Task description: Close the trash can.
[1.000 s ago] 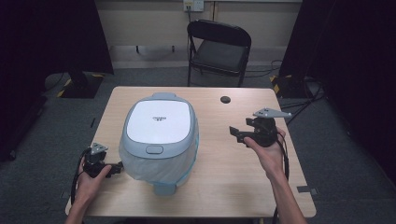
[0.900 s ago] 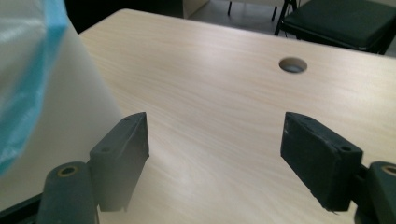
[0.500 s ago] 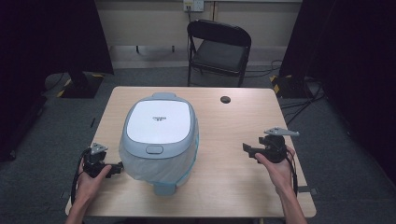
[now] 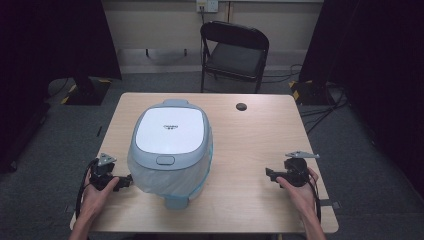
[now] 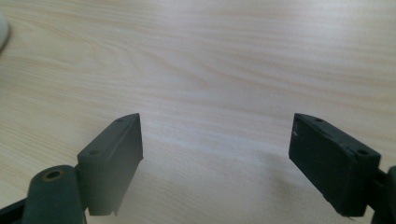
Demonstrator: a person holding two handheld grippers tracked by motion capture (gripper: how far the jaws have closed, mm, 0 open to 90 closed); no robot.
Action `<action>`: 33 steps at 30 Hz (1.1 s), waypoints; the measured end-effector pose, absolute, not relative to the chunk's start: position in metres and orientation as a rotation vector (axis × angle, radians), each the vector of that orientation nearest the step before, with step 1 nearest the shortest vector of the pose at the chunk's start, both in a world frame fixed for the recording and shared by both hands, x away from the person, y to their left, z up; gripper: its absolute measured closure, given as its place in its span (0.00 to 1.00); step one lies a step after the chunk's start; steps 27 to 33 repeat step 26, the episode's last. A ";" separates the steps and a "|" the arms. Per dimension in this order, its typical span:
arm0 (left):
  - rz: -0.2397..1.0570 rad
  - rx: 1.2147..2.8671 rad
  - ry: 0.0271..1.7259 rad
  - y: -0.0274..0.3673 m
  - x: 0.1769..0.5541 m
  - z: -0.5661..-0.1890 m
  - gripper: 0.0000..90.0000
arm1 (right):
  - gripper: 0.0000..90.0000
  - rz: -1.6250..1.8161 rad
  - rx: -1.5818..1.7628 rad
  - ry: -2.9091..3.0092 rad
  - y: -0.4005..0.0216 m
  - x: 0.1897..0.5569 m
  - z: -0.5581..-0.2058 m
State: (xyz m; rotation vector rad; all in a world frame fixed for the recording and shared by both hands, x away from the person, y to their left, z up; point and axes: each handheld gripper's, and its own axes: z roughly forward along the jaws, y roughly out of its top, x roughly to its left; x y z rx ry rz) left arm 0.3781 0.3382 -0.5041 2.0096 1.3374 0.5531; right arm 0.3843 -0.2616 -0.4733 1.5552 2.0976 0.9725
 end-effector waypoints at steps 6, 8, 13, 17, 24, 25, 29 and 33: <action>0.554 2.011 1.336 0.338 0.378 -0.504 0.00 | 0.16 0.909 1.544 2.120 -0.255 0.385 -0.484; 0.553 2.010 1.337 0.338 0.378 -0.504 0.00 | 0.17 0.887 1.550 2.110 -0.254 0.387 -0.487; 0.556 2.016 1.332 0.339 0.379 -0.504 0.00 | 0.15 0.831 1.511 2.061 -0.246 0.385 -0.495; 0.552 2.017 1.330 0.339 0.379 -0.504 0.00 | 0.12 0.862 1.483 2.046 -0.246 0.383 -0.499; 0.554 2.021 1.325 0.339 0.379 -0.504 0.00 | 0.12 0.882 1.461 2.045 -0.247 0.383 -0.501; 0.553 2.021 1.324 0.339 0.379 -0.504 0.00 | 0.12 0.881 1.459 2.047 -0.247 0.384 -0.501; 0.553 2.022 1.323 0.339 0.379 -0.504 0.00 | 0.12 0.880 1.461 2.043 -0.246 0.384 -0.501; 0.553 2.022 1.323 0.339 0.379 -0.504 0.00 | 0.12 0.880 1.461 2.043 -0.246 0.384 -0.501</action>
